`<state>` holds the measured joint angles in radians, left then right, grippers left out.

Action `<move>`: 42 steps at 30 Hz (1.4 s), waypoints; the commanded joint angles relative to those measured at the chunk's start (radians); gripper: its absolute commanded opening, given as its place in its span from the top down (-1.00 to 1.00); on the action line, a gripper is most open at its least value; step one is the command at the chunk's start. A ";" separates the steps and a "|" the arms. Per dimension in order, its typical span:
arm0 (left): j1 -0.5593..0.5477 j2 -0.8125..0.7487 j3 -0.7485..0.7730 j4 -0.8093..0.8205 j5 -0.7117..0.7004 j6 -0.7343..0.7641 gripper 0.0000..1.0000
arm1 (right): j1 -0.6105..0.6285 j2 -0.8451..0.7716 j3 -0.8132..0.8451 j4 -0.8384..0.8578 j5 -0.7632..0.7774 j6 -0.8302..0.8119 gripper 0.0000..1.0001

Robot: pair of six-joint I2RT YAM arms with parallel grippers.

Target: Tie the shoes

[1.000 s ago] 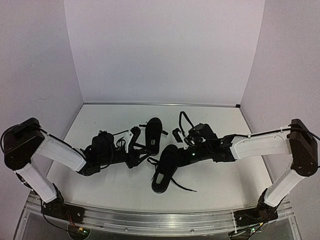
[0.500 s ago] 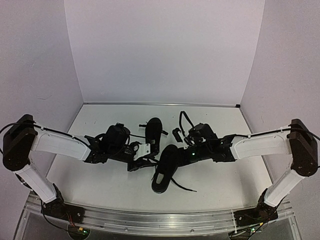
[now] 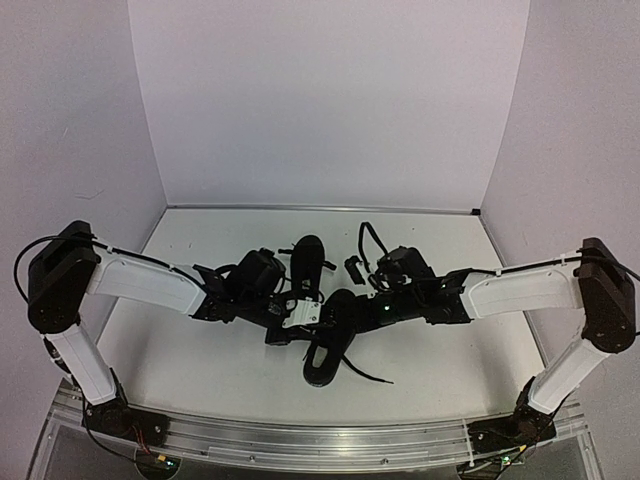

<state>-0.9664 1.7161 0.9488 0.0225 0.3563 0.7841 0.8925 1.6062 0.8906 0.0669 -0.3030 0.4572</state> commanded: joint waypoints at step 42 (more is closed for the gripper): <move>-0.045 0.037 0.081 -0.027 -0.045 -0.003 0.51 | -0.003 0.018 0.012 0.039 -0.009 0.005 1.00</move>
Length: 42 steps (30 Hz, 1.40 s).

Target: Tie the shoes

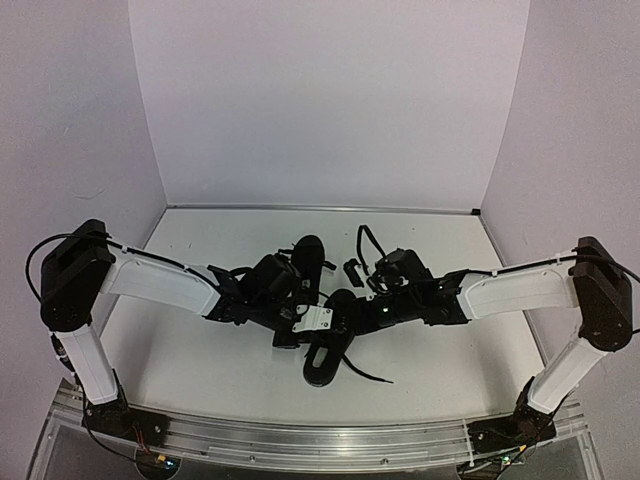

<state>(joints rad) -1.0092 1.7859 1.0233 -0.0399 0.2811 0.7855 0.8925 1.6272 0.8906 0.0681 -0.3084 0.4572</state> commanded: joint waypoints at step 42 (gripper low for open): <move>0.004 -0.098 -0.062 0.122 0.064 -0.039 0.46 | -0.003 0.008 0.014 0.047 -0.012 0.011 1.00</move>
<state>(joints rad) -1.0073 1.7340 0.9333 0.1419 0.3136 0.6784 0.8925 1.6275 0.8906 0.0783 -0.3096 0.4618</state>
